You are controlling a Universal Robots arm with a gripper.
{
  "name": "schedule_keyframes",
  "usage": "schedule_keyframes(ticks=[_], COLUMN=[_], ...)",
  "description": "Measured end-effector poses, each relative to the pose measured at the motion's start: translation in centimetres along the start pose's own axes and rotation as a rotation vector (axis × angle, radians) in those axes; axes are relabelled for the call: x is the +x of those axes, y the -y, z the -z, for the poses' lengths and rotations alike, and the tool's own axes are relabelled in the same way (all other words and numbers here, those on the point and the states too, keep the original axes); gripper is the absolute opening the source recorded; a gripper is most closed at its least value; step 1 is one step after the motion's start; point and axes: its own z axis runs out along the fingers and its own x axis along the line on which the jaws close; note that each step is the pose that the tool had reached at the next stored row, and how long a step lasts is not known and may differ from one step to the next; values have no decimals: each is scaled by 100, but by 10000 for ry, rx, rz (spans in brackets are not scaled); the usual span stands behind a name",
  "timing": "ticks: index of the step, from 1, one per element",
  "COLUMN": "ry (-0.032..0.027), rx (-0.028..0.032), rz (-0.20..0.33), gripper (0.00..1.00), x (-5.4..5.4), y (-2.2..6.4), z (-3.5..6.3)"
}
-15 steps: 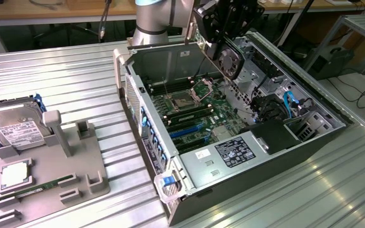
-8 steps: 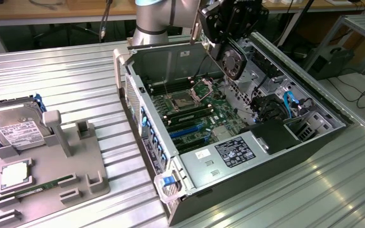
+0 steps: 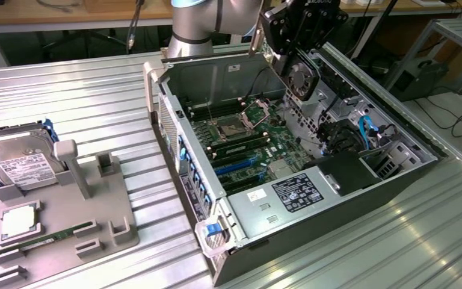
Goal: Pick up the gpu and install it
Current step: 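Pick up the gpu and move the gpu toward the slot, then insert the gpu into the slot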
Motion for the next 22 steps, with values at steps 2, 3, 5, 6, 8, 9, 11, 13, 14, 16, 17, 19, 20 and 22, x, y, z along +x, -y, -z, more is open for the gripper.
schedule_keyframes(ticks=[2, 3, 5, 6, 8, 9, 11, 13, 14, 16, 17, 19, 20, 22], ry=[0, 1, 0, 0, 0, 0, -4, -14, -19, -30, -36, -45, -49, -58], rx=[-1, -2, -1, -1, -1, -1, -2, -3, -3, -4, -6, -12, -15, -23], rz=[-1, -1, 0, 0, 3, 12, 142, 397, 542, 831, 999, 1263, 1375, 1638], gripper=[28, 28, 28, 28, 28, 28, 28, 28, 28, 28, 28, 28, 28, 28], x=[0, 0, -1, -1, -1, -1, 0, 0, 0, 0, 0, 0, 0, 0], y=[0, 0, 0, 0, 0, 0, 0, 0, 0, 1, 1, 1, 1, 1], z=[-1, -1, -1, -1, -1, -1, -1, 0, 0, 0, 0, -1, -1, -1])
